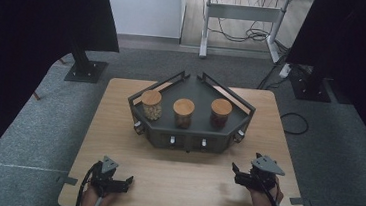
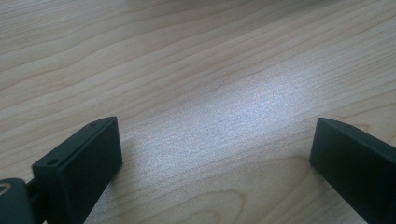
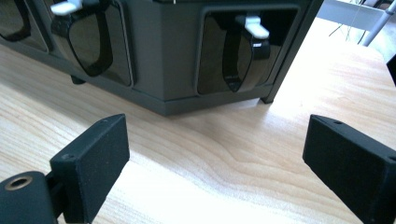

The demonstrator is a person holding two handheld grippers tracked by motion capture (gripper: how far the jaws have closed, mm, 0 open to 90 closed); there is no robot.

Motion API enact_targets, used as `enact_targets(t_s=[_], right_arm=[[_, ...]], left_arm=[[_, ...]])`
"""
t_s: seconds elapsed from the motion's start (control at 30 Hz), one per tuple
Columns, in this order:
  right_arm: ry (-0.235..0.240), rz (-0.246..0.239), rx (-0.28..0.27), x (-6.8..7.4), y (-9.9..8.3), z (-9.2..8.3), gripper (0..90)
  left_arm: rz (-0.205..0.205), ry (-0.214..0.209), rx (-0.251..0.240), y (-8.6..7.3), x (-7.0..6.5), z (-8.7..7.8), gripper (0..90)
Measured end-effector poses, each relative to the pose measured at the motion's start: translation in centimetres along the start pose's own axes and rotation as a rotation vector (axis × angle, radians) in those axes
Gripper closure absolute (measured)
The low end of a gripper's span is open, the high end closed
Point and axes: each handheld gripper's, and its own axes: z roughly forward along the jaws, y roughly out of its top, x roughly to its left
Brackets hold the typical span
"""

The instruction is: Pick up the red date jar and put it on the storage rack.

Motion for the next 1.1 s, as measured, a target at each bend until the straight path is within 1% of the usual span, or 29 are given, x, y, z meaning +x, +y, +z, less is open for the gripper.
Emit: enact_targets(t_s=[0.27,0.57,1.1], right_arm=[[0.003,0.0,0.022,0.0,-0.6,0.3,6.5],[0.003,0.01,0.056,0.0,-1.4,0.7,6.4],[0.009,0.006,0.123,0.0,-1.8,1.6,6.3]], left_arm=[[0.0,0.0,0.0,0.0,0.0,0.0,2.1],[0.0,0.0,0.0,0.0,0.0,0.0,2.0],[0.0,0.0,0.0,0.0,0.0,0.0,2.0]])
